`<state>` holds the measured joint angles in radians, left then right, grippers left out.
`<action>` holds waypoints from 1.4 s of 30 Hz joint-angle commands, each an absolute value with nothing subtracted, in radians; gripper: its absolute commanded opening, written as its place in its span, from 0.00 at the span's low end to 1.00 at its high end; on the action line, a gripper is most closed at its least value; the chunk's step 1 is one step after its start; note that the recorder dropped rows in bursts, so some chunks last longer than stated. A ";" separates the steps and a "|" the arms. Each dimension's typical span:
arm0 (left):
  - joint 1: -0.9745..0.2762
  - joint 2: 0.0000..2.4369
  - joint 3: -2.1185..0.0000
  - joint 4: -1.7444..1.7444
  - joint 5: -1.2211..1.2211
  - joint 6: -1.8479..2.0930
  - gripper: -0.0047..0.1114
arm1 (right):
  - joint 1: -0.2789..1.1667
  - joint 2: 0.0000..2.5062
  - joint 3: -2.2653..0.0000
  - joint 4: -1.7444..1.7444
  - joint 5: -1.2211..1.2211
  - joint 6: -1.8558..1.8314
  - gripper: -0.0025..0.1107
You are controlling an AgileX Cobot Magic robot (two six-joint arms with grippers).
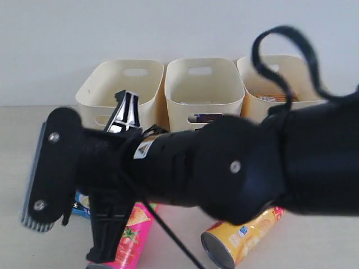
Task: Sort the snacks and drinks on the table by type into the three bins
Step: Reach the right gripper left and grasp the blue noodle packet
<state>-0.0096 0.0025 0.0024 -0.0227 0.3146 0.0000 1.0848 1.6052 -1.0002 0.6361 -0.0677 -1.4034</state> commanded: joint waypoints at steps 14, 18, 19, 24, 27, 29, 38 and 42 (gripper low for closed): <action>-0.009 0.000 0.000 -0.030 0.307 0.000 0.08 | 1.210 1.898 -1.133 1.431 -0.582 -2.128 0.04; -0.009 0.000 0.000 -0.030 0.307 0.000 0.08 | 1.210 1.907 -1.241 1.576 -0.481 -2.128 0.29; -0.009 0.000 0.000 -0.030 0.307 0.000 0.08 | 1.210 1.918 -1.259 1.580 -0.441 -2.128 0.39; -0.009 0.000 0.000 -0.030 0.307 0.000 0.08 | 1.210 1.974 -1.303 1.591 -0.332 -2.128 0.73; -0.009 0.000 0.000 -0.030 0.307 0.000 0.08 | 1.210 2.030 -1.324 1.591 -0.366 -2.128 0.72; -0.009 0.000 0.000 -0.030 0.307 0.000 0.08 | 1.210 2.058 -1.346 1.591 -0.376 -2.128 0.73; -0.009 0.000 0.000 -0.030 0.307 0.000 0.08 | 1.206 2.177 -1.429 1.610 -0.439 -2.128 0.73; -0.009 0.000 0.000 -0.030 0.307 0.000 0.08 | 1.193 2.221 -1.467 1.625 -0.452 -2.128 0.72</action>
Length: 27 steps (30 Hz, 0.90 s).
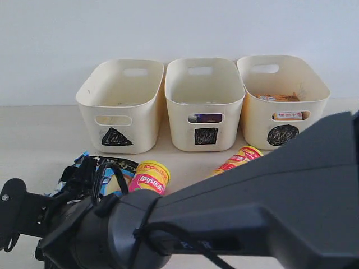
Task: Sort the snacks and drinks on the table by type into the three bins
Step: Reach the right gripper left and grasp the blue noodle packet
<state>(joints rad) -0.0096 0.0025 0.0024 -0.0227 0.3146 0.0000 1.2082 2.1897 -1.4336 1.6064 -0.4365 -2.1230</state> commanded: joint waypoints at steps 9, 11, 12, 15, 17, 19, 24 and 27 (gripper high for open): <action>-0.009 0.000 0.000 -0.030 0.307 0.000 0.08 | 1.106 2.251 -1.509 1.693 -0.332 -2.128 0.72; -0.009 0.000 0.000 -0.030 0.307 0.000 0.08 | 1.095 2.268 -1.517 1.690 -0.332 -2.128 0.72; -0.009 0.000 0.000 -0.030 0.307 0.000 0.08 | 1.090 2.274 -1.519 1.690 -0.332 -2.128 0.72; -0.009 0.000 0.000 -0.030 0.307 0.000 0.08 | 1.069 2.322 -1.551 1.662 -0.357 -2.128 0.72; -0.009 0.000 0.000 -0.030 0.307 0.000 0.08 | 1.047 2.344 -1.582 1.651 -0.407 -2.128 0.72; -0.009 0.000 0.000 -0.030 0.307 0.000 0.08 | 1.027 2.355 -1.595 1.651 -0.402 -2.128 0.72; -0.009 0.000 0.000 -0.030 0.307 0.000 0.08 | 1.035 2.357 -1.595 1.652 -0.404 -2.128 0.04; -0.009 0.000 0.000 -0.030 0.307 0.000 0.08 | 1.056 2.318 -1.595 1.650 -0.425 -2.128 0.03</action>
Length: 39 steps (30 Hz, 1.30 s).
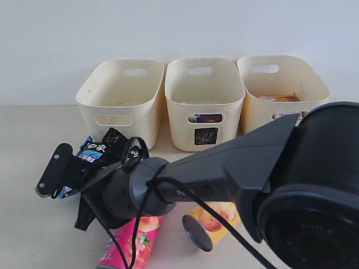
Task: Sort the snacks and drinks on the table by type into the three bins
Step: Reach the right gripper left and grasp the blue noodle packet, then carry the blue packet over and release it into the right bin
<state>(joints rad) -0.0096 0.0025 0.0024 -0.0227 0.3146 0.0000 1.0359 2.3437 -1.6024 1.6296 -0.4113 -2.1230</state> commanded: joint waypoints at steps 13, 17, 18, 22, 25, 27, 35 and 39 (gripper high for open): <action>-0.009 0.000 0.000 -0.030 0.307 0.000 0.08 | 1.222 2.148 -1.576 1.548 -0.657 -2.128 0.02; -0.009 0.000 0.000 -0.030 0.307 0.000 0.08 | 1.225 2.074 -1.508 1.544 -0.686 -2.128 0.02; -0.009 0.000 0.000 -0.030 0.307 0.000 0.08 | 1.225 2.048 -1.481 1.528 -0.701 -2.128 0.02; -0.009 0.000 0.000 -0.030 0.307 0.000 0.08 | 1.206 1.931 -1.363 1.482 -0.715 -2.128 0.02; -0.009 0.000 0.000 -0.030 0.307 0.000 0.08 | 1.181 1.831 -1.273 1.437 -0.720 -2.128 0.02; -0.009 0.000 0.000 -0.030 0.307 0.000 0.08 | 1.147 1.773 -1.225 1.423 -0.709 -2.128 0.02; -0.009 0.000 0.000 -0.030 0.307 0.000 0.08 | 0.887 1.604 -1.140 1.387 -0.578 -2.128 0.02; -0.009 0.000 0.000 -0.030 0.307 0.000 0.08 | 0.706 1.593 -1.140 1.342 -0.382 -2.128 0.02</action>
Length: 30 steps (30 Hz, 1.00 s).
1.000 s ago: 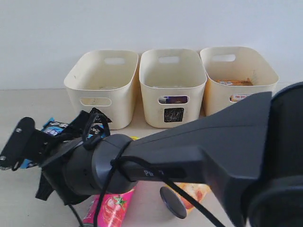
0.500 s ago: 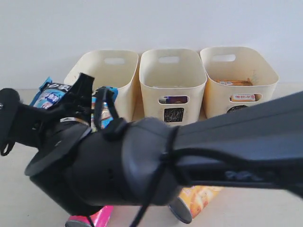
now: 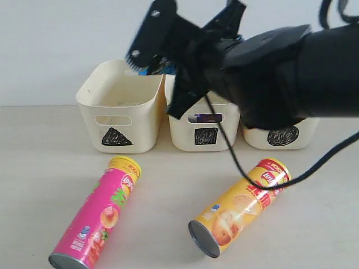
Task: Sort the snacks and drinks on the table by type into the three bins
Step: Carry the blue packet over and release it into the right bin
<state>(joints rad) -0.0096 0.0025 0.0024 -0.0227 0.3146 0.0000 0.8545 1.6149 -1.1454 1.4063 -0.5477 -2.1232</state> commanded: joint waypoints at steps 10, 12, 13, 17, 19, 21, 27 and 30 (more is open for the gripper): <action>-0.009 0.000 0.000 -0.030 0.307 0.000 0.08 | 0.280 1.741 -1.345 1.301 0.110 -2.032 0.02; -0.009 0.000 0.000 -0.030 0.307 0.000 0.08 | 0.239 1.794 -1.411 1.311 0.126 -1.990 0.02; -0.009 0.000 0.000 -0.030 0.307 0.000 0.08 | 0.224 1.822 -1.438 1.311 0.111 -1.972 0.02; -0.009 0.000 0.000 -0.030 0.307 0.000 0.08 | 0.177 1.934 -1.506 1.311 0.089 -1.933 0.02; -0.009 0.000 0.000 -0.030 0.307 0.000 0.08 | 0.158 1.985 -1.526 1.311 0.082 -1.886 0.04; -0.009 0.000 0.000 -0.030 0.307 0.000 0.08 | 0.147 2.017 -1.527 1.311 0.094 -1.882 0.17; -0.009 0.000 0.000 -0.030 0.307 0.000 0.08 | 0.148 2.022 -1.527 1.311 0.029 -1.865 0.65; -0.009 0.000 0.000 -0.030 0.307 0.000 0.08 | 0.148 2.012 -1.527 1.311 0.018 -1.863 0.65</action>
